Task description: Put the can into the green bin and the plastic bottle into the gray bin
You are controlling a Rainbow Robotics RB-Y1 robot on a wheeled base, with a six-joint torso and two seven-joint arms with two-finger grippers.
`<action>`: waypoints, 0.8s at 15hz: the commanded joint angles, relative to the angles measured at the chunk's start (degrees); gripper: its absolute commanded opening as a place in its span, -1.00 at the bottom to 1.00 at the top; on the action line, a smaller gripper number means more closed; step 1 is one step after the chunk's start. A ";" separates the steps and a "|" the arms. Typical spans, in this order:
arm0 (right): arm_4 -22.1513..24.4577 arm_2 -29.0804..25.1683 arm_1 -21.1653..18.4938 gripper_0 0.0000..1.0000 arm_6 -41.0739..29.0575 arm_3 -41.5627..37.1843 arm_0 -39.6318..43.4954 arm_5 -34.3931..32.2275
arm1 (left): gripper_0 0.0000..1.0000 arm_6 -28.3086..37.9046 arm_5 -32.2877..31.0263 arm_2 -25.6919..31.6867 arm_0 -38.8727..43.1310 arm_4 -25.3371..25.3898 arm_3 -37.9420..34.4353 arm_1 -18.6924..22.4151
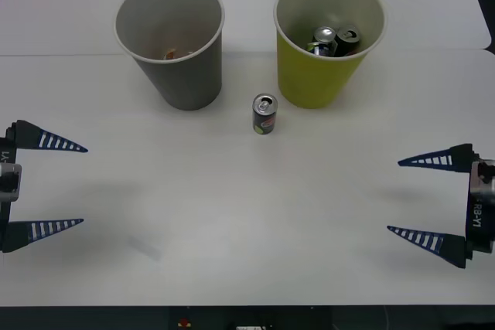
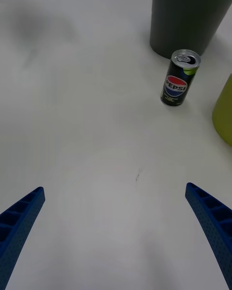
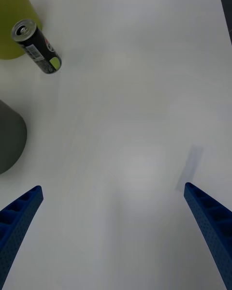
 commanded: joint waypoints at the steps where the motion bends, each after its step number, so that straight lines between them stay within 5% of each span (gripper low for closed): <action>1: -1.27 3.80 0.00 1.00 1.74 -0.65 0.01 6.22 | 1.00 0.00 0.00 0.00 0.00 0.00 0.00 0.00; 12: -7.42 19.27 -1.14 1.00 2.27 -4.96 -1.40 32.15 | 1.00 0.00 0.00 0.00 0.00 0.00 0.00 0.00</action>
